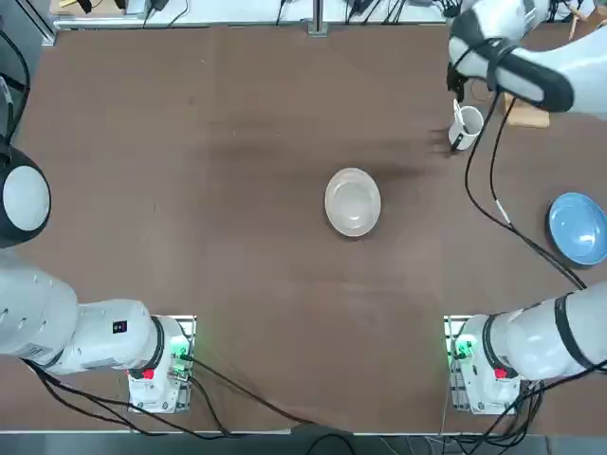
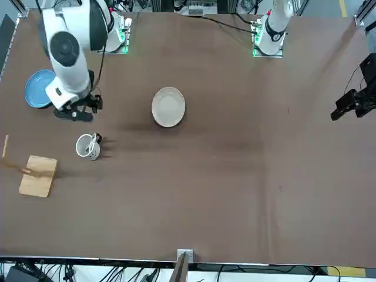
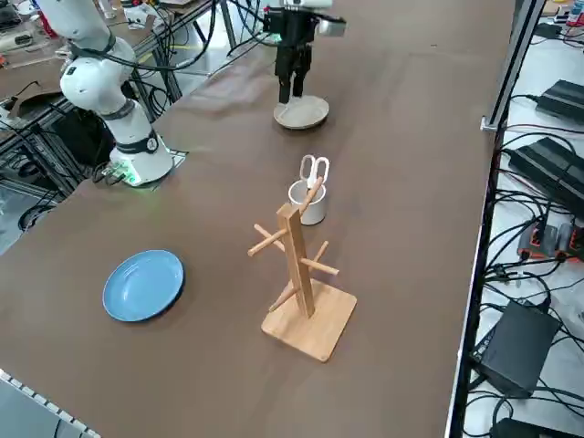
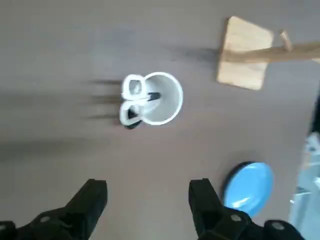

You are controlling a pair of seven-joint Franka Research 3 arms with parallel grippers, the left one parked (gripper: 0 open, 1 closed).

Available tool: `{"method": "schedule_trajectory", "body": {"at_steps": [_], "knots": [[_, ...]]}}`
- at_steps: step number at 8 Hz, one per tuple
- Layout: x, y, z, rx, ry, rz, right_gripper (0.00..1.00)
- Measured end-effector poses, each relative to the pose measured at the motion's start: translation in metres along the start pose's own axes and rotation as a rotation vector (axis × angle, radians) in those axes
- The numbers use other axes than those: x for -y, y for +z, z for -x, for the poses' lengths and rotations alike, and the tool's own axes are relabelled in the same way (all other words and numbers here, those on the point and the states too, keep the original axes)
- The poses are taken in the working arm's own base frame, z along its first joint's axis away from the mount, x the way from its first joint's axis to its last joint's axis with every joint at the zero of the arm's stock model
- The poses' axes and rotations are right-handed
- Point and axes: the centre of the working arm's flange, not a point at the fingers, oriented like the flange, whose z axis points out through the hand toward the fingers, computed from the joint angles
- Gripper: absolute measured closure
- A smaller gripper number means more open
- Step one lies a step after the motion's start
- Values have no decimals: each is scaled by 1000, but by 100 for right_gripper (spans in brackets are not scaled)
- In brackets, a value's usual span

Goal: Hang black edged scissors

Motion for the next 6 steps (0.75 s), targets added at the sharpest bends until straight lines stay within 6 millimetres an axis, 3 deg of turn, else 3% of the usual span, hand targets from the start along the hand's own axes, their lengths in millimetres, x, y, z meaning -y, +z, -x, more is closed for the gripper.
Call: {"method": "schedule_trajectory", "body": {"at_steps": [3,6], "knots": [[35,58,-22,8,-47,79,9],[46,74,-30,-2,-60,68,13]]}}
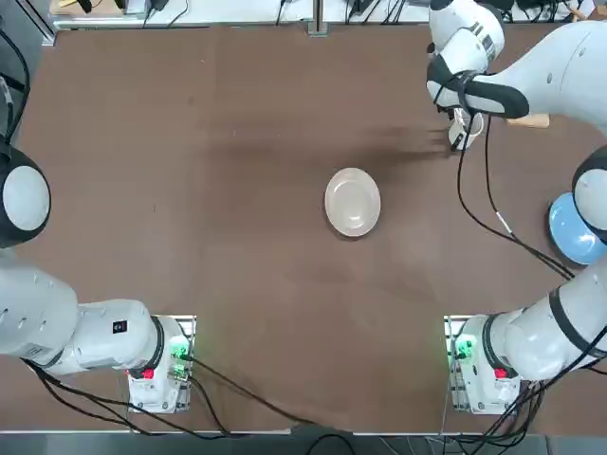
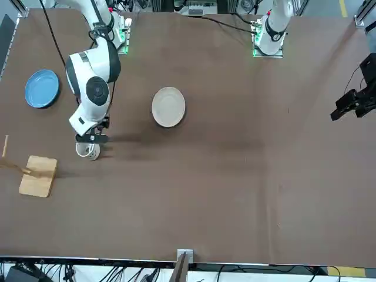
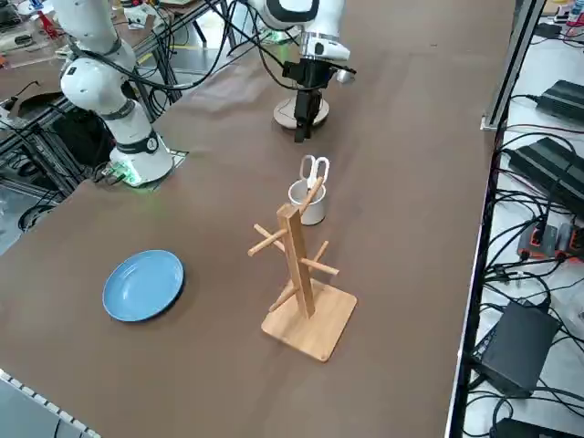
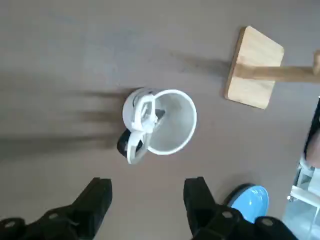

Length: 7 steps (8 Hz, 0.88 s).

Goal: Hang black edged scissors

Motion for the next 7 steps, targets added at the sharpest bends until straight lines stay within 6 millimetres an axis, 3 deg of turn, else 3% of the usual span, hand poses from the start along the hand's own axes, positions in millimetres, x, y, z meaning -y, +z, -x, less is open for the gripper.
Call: {"method": "schedule_trajectory", "body": {"at_steps": [7], "knots": [[18,41,-15,-4,13,-19,20]]}}
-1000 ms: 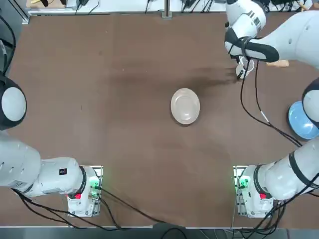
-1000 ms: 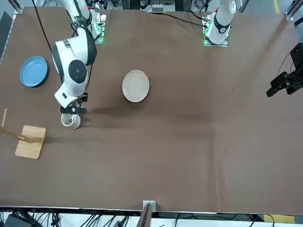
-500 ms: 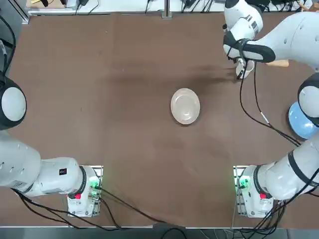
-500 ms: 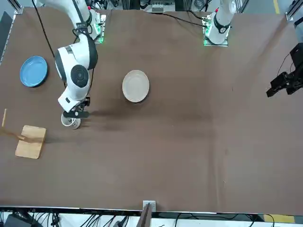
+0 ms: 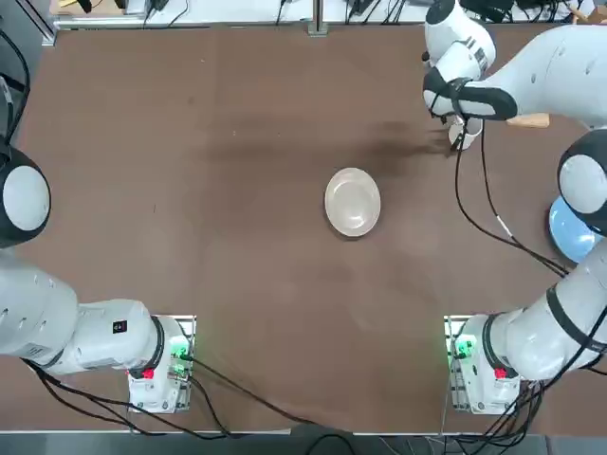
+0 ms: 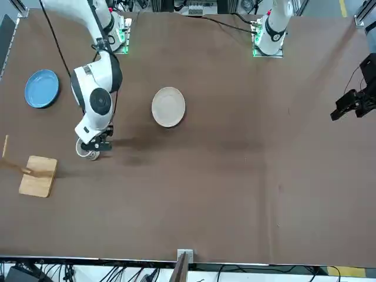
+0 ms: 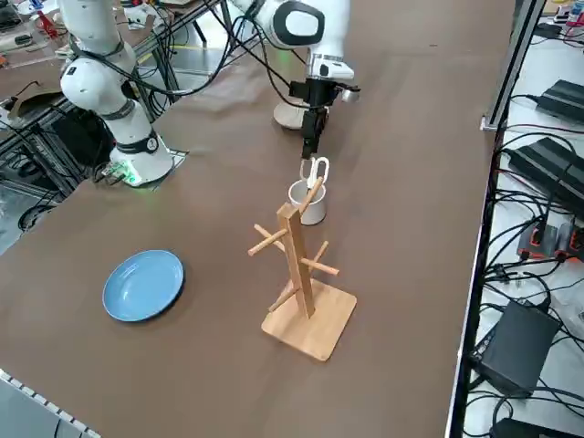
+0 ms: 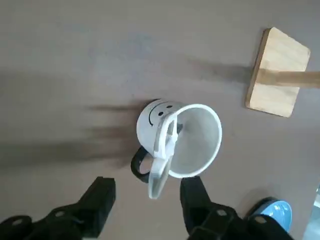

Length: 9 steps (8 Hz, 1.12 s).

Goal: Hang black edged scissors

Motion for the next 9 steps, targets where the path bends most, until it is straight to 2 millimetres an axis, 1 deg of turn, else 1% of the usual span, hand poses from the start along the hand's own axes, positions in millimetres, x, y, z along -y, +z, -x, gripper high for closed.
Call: {"method": "schedule_trajectory", "body": {"at_steps": [1,2,4,6,7,9], "knots": [[-1,4,-1,2,-1,8,21],[-3,8,-2,6,0,14,26],[-7,15,-4,9,0,26,30],[-8,20,-6,10,3,23,37],[-8,22,-7,10,4,22,45],[-10,24,-8,12,8,21,58]]}}
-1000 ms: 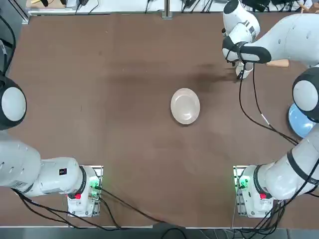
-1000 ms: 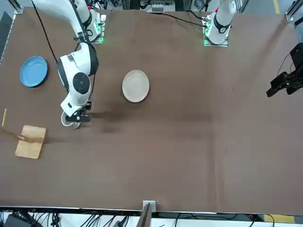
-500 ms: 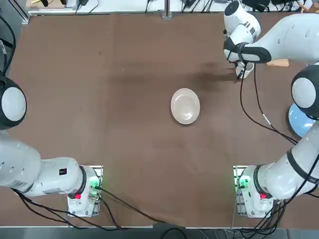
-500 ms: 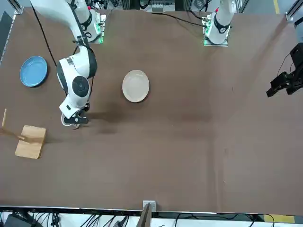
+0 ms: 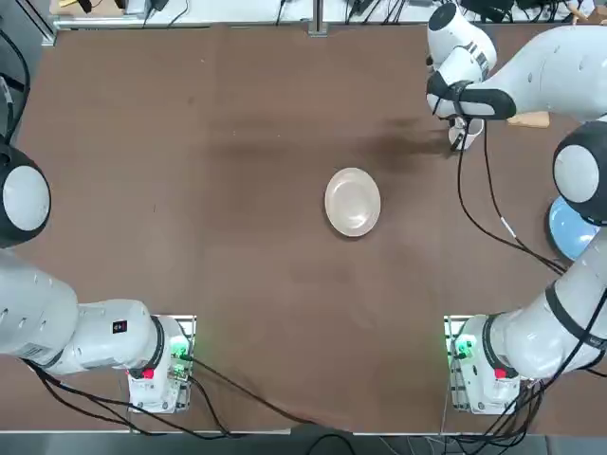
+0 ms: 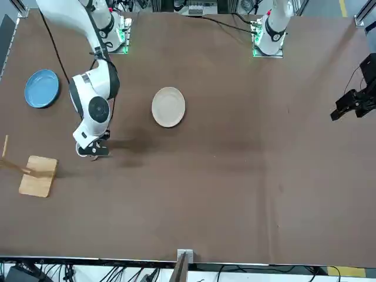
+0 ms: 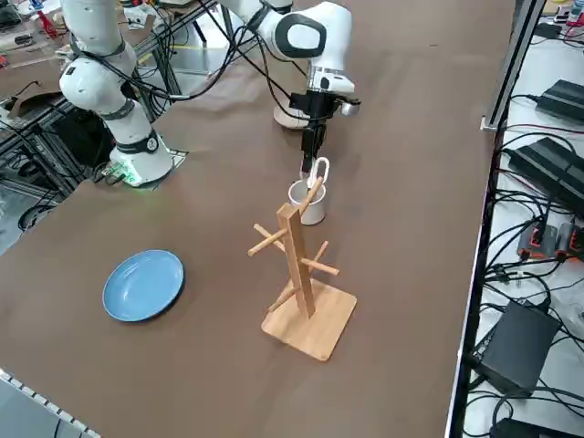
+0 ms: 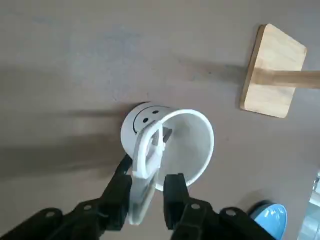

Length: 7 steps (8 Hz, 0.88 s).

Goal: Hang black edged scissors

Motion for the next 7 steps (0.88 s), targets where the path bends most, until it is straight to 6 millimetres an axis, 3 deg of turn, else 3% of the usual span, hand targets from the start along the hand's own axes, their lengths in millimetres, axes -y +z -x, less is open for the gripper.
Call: {"method": "schedule_trajectory", "body": {"at_steps": [3,5,7], "knots": [[0,0,0,-1,21,-1,71],[-1,-3,-2,-6,30,-2,87],[-3,-7,-5,-16,36,-4,88]]}}
